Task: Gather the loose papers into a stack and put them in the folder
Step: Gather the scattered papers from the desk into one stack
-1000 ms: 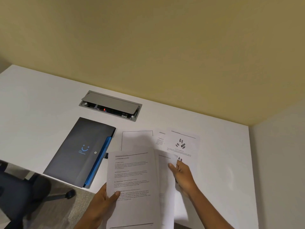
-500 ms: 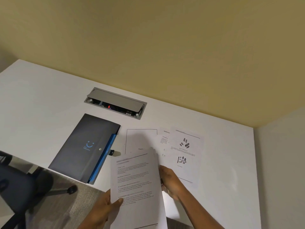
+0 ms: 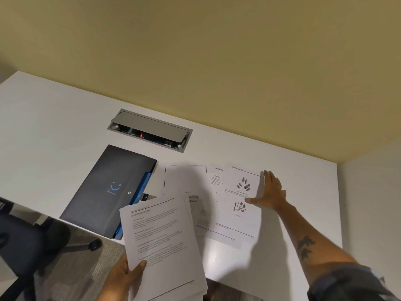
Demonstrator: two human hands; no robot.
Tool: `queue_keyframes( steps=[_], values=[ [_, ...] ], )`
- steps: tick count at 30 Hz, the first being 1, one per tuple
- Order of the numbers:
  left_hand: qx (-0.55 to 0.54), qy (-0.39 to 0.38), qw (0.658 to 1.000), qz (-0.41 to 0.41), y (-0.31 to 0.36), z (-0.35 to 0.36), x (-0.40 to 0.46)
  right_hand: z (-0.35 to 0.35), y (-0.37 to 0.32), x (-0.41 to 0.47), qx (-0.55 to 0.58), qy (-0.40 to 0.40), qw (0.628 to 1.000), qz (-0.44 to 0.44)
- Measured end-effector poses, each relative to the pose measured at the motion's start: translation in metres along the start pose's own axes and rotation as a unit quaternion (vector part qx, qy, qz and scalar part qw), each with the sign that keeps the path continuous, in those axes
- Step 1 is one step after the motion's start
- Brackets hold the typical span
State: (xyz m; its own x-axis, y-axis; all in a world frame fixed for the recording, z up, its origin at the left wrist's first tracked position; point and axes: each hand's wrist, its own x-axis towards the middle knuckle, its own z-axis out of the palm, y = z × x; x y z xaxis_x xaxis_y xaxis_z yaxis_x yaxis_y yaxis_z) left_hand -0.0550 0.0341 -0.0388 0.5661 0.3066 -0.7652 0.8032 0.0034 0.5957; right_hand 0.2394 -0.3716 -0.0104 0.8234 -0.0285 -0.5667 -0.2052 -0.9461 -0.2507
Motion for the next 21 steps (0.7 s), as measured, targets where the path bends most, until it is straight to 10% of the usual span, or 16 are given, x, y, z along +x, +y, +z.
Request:
queue_keyframes(
  steps=[10, 16, 21],
  values=[
    [-0.097, -0.005, 0.995, -0.007, -0.011, 0.000, 0.007, 0.031, 0.016, -0.010, -0.035, 0.027, 0.998, -0.041],
    [-0.064, 0.002, 0.998, 0.023, 0.005, 0.006, 0.007, 0.053, 0.019, -0.029, 0.138, 0.100, 0.985, 0.022],
    [-0.071, -0.020, 0.996, 0.056, 0.015, 0.007, 0.006, 0.069, 0.032, -0.045, 0.402, 0.156, 0.896, 0.101]
  ],
)
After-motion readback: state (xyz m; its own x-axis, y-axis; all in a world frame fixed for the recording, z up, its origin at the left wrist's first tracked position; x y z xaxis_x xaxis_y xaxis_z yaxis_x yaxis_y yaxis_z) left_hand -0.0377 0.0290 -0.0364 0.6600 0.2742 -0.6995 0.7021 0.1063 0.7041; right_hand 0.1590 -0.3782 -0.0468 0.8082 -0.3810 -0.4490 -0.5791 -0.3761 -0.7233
